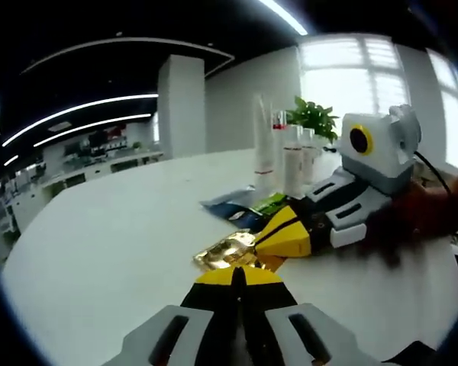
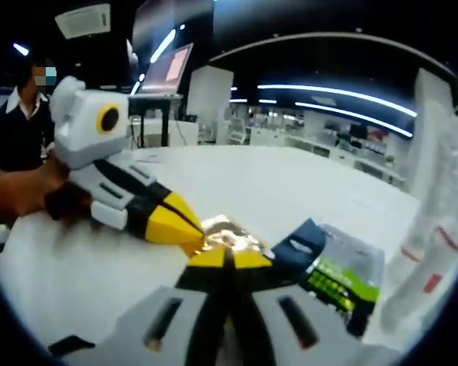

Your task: Arrange the skincare products in the storage area until every visible bottle or jar stands upright without overlapping.

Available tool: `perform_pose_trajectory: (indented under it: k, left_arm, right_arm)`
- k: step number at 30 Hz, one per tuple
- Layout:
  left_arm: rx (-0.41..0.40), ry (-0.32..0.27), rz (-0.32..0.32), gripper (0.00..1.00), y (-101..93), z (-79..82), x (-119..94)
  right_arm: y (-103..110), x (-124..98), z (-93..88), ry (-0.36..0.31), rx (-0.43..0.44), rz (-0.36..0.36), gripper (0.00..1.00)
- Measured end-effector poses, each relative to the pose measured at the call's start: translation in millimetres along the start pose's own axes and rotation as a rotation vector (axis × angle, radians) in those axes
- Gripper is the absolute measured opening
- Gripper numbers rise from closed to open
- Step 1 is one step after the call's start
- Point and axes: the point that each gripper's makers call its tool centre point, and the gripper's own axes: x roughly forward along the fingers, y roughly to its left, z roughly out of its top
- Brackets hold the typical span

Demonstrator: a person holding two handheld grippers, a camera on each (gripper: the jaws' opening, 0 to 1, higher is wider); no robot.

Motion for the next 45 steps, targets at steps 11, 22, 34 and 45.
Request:
perform_pose_trajectory:
  k: [11, 22, 34, 45]
  left_arm:
    - [0.068, -0.010, 0.009, 0.03, -3.6, 1.2, -1]
    - [0.043, -0.075, -0.004, 0.09, -3.3, 10.7, -10]
    - [-0.054, -0.175, -0.024, 0.16, -9.8, 17.5, -36]
    - [-0.103, -0.228, -0.018, 0.26, -12.4, 16.4, -60]
  right_arm:
    - [-3, 3, 0.9, -0.003, 0.004, 0.002, 0.00]
    - [-3, -16, 34.5, -0.222, 0.105, 0.032, 0.04]
    - [4, -42, 63.5, -0.420, 0.205, 0.119, 0.27]
    - [20, -51, 74.0, -0.472, 0.216, 0.191, 0.42]
